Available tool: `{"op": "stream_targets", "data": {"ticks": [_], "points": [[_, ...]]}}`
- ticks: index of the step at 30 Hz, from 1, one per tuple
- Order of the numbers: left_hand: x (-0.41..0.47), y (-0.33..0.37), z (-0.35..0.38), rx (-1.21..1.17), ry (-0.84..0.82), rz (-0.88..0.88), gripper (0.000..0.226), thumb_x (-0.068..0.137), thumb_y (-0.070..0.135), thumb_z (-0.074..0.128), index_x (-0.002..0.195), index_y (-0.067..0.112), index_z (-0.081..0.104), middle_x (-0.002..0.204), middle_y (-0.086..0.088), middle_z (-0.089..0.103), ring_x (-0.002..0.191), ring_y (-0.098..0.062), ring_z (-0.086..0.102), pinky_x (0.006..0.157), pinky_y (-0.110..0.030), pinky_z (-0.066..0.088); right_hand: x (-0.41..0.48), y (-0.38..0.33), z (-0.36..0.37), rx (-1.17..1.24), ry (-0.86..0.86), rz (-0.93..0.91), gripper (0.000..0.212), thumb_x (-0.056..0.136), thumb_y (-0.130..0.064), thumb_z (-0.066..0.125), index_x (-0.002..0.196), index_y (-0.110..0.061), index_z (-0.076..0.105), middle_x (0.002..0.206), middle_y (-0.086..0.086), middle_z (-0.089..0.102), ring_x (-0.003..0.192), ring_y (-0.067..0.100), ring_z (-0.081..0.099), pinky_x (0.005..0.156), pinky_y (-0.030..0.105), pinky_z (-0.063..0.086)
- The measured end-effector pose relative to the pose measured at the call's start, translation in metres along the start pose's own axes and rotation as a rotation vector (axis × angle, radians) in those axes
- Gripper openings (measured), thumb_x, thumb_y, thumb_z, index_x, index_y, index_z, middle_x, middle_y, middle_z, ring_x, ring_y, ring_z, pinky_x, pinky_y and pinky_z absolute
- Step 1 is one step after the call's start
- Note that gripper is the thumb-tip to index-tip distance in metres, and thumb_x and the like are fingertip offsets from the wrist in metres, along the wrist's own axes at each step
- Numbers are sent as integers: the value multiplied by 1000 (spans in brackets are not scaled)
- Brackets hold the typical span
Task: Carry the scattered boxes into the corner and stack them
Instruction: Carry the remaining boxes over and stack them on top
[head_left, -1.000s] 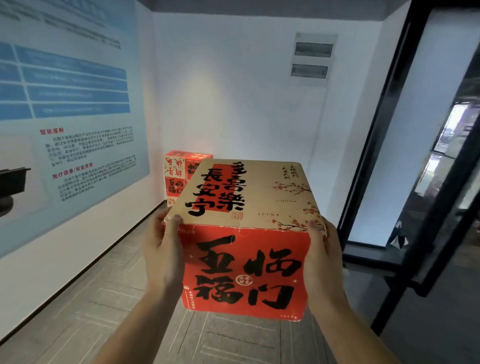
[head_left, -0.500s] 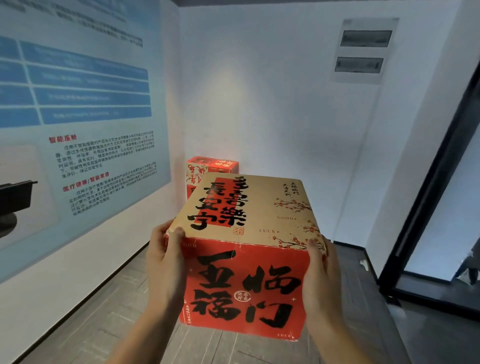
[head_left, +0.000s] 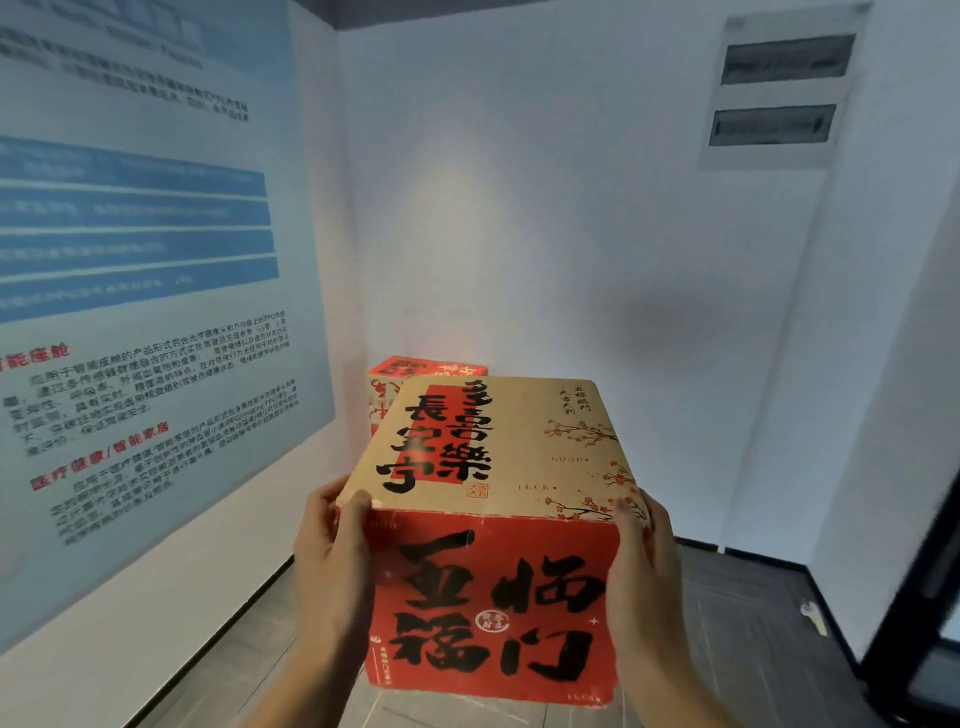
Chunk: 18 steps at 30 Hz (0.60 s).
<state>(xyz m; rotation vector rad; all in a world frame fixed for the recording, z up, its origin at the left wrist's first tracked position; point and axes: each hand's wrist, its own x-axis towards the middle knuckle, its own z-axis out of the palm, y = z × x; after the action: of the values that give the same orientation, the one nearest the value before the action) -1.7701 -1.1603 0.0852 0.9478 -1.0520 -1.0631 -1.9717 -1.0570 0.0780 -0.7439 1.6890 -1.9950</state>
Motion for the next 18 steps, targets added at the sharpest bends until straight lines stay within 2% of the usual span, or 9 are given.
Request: {"op": "stream_targets", "data": {"ticks": [2,6,9,12,14,16,18], "points": [[43,-19,29,-1,10,11,14,106,22,54,111,22,66,104,-1,70,86,-10,63,70,-29,46,47,12,20,-4,2,-5,24,110,-46,41,130,-38,51,116,1,72,98,23,75,87,53,62],[133,-69,81,-4,-7,-11,15,107,18,51,114,18,64,107,0,68,86,-7,61,70,-28,45,142,46,65,-1,15,-5,25,111,-45,41,131,-35,52,112,-1,74,95,19,76,86,47,62],[208,-104,122,-14,-5,-49,17,107,21,51,119,18,63,112,0,68,91,-8,61,71,-28,45,219,62,103,-4,19,22,25,111,-43,41,132,-35,52,111,-3,74,94,15,75,78,38,60],[282,-130,172,-22,-38,-80,17,106,25,53,119,21,64,119,-2,68,98,-8,62,72,-28,45,295,72,135,-12,45,25,27,112,-43,40,135,-34,51,114,-2,72,98,16,73,77,35,57],[325,-148,209,-18,-64,-89,16,105,31,55,117,25,63,122,-3,66,106,-13,62,76,-30,46,343,81,145,-20,83,21,26,112,-42,40,135,-35,51,111,-4,72,94,14,73,73,33,56],[359,-162,245,-11,-107,-101,17,105,33,55,119,26,63,123,-2,66,111,-17,63,78,-32,48,389,87,151,-23,118,22,25,112,-43,40,133,-36,51,109,-4,72,91,14,74,72,32,55],[391,-180,282,-33,-142,-132,17,107,27,54,120,24,62,120,0,67,107,-15,65,75,-30,49,440,97,158,-27,135,26,25,112,-44,40,133,-36,50,112,-2,72,93,17,75,74,37,58]]}}
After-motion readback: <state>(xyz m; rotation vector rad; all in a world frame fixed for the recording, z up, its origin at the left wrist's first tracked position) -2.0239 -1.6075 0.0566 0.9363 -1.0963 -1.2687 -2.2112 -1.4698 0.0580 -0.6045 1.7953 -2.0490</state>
